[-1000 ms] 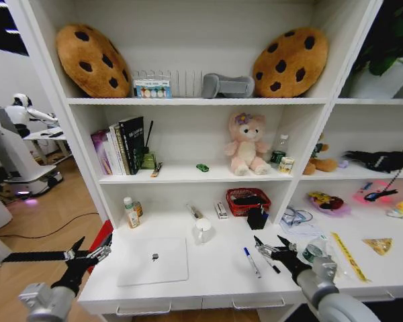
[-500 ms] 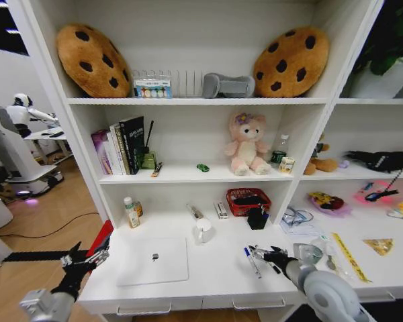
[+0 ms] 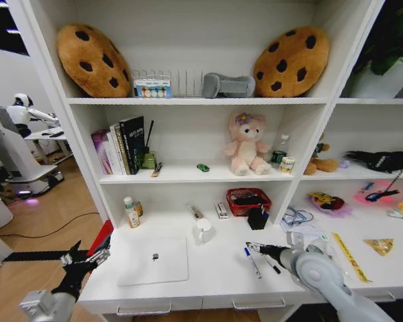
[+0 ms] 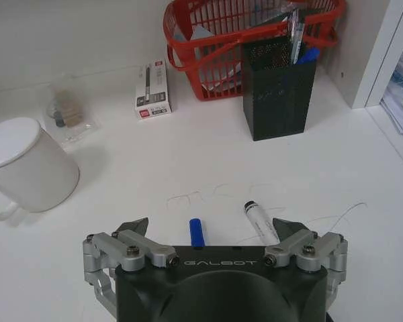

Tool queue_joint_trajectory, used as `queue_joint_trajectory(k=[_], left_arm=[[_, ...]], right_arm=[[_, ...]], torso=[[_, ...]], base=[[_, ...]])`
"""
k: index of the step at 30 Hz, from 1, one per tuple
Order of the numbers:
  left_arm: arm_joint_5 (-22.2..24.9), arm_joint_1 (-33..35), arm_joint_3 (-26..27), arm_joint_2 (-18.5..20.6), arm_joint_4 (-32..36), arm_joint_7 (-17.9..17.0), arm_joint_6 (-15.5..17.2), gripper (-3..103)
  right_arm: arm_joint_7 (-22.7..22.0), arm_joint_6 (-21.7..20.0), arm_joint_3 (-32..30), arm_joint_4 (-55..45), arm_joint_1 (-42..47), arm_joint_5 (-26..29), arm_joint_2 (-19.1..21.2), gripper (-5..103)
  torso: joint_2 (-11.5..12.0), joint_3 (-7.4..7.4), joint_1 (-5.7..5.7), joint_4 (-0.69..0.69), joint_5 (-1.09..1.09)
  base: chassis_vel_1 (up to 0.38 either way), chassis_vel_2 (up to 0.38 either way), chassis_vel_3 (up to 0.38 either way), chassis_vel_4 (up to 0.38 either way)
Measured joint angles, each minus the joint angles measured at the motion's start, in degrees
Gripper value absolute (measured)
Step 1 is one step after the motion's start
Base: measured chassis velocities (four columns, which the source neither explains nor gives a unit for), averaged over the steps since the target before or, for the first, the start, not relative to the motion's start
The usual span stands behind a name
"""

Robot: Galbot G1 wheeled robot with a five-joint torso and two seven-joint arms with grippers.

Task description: Organize the objects on the table.

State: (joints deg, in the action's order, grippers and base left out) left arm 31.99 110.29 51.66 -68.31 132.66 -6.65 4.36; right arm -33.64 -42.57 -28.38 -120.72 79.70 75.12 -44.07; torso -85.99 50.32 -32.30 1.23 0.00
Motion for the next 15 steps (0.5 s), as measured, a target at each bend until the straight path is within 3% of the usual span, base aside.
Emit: queue_joint_trajectory(k=[15], left_arm=[[0.0, -0.3, 0.2, -0.1, -0.4, -0.3, 0.3, 100]], right_arm=[[-1.8, 0.3, 9.1, 6.5, -8.3, 2.5, 2.5, 100]], torso=[[0.0, 0.00, 0.00, -0.01, 0.00]], base=[[0.000, 0.000, 0.000, 0.000]])
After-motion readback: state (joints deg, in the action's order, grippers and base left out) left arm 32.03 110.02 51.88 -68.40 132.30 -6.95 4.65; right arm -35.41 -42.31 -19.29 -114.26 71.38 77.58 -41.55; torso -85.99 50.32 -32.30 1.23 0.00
